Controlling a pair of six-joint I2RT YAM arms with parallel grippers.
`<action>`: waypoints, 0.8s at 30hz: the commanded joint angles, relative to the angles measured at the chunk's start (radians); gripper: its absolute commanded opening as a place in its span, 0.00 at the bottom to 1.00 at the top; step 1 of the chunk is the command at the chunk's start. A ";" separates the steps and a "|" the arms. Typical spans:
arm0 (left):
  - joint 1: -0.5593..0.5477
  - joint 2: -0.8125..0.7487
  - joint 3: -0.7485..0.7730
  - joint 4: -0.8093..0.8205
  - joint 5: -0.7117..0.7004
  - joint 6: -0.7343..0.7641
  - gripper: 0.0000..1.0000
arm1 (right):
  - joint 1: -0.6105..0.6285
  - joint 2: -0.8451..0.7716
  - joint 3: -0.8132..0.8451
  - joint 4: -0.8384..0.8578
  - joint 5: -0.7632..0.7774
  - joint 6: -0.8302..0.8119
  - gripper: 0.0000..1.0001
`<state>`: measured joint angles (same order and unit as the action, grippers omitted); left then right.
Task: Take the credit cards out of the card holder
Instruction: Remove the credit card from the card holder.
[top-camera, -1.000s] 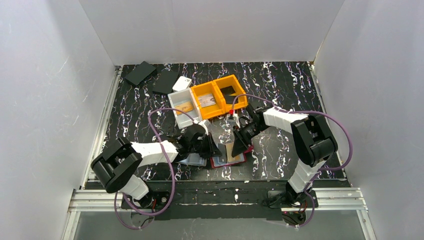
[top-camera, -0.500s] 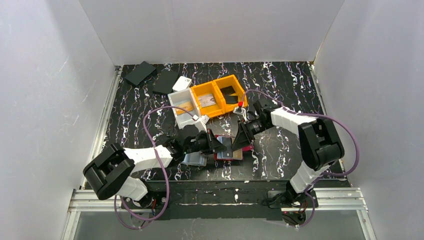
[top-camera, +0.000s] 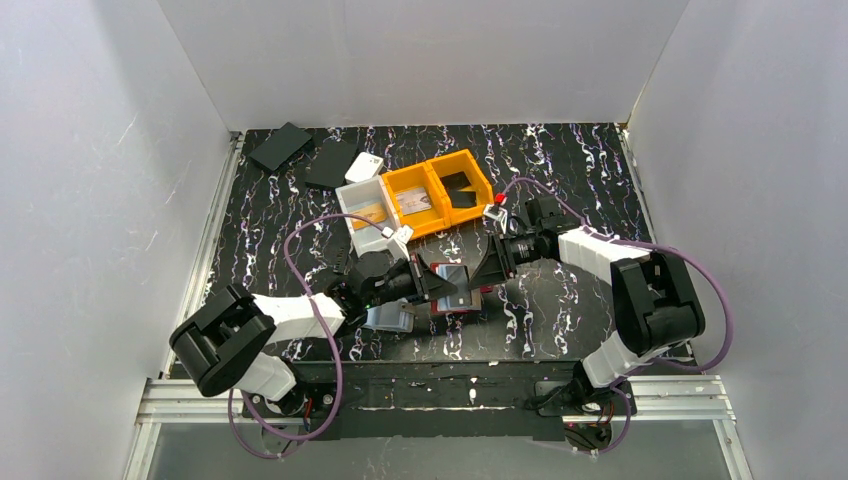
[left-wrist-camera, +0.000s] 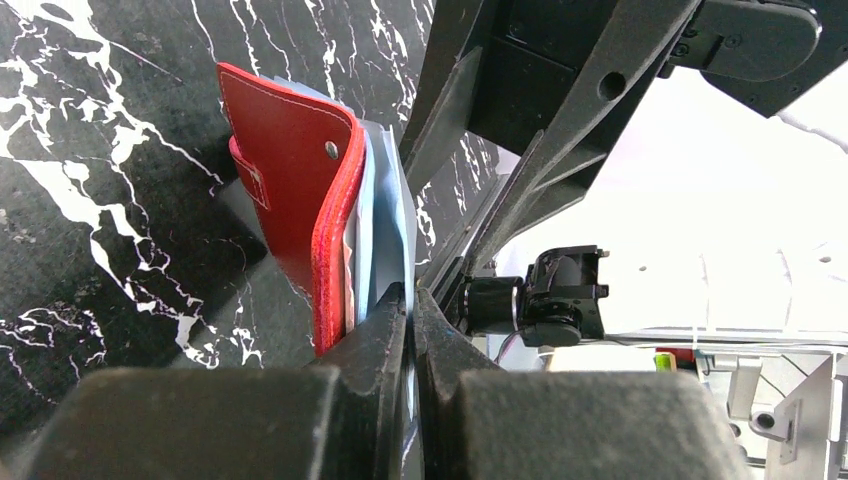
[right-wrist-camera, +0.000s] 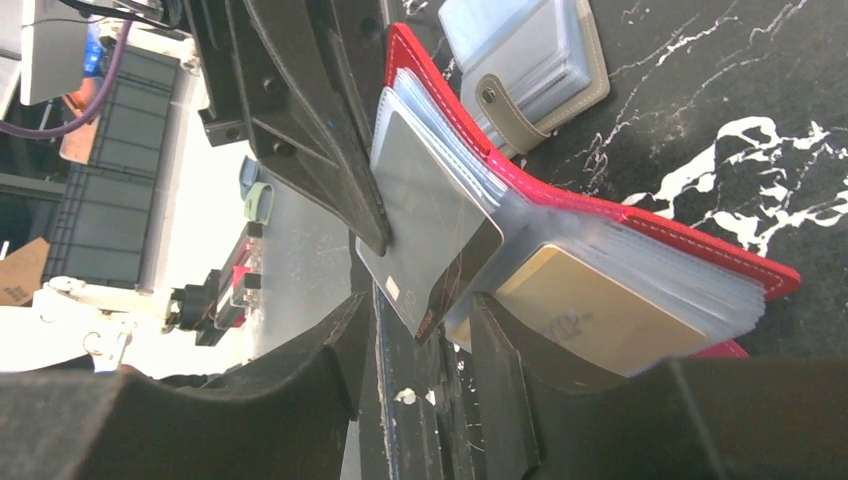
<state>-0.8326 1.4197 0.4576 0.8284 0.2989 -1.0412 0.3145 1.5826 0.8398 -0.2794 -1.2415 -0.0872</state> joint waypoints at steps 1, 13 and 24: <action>0.006 0.006 0.000 0.133 0.027 -0.015 0.00 | 0.000 0.017 -0.012 0.111 -0.088 0.092 0.50; 0.032 0.063 -0.010 0.195 0.056 -0.042 0.00 | 0.001 0.061 0.012 0.106 -0.229 0.125 0.27; 0.102 0.073 -0.057 0.252 0.109 -0.075 0.00 | -0.006 0.059 0.016 0.091 -0.240 0.100 0.01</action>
<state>-0.7727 1.5002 0.4263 1.0267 0.4175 -1.1130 0.3027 1.6447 0.8284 -0.1703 -1.3911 0.0280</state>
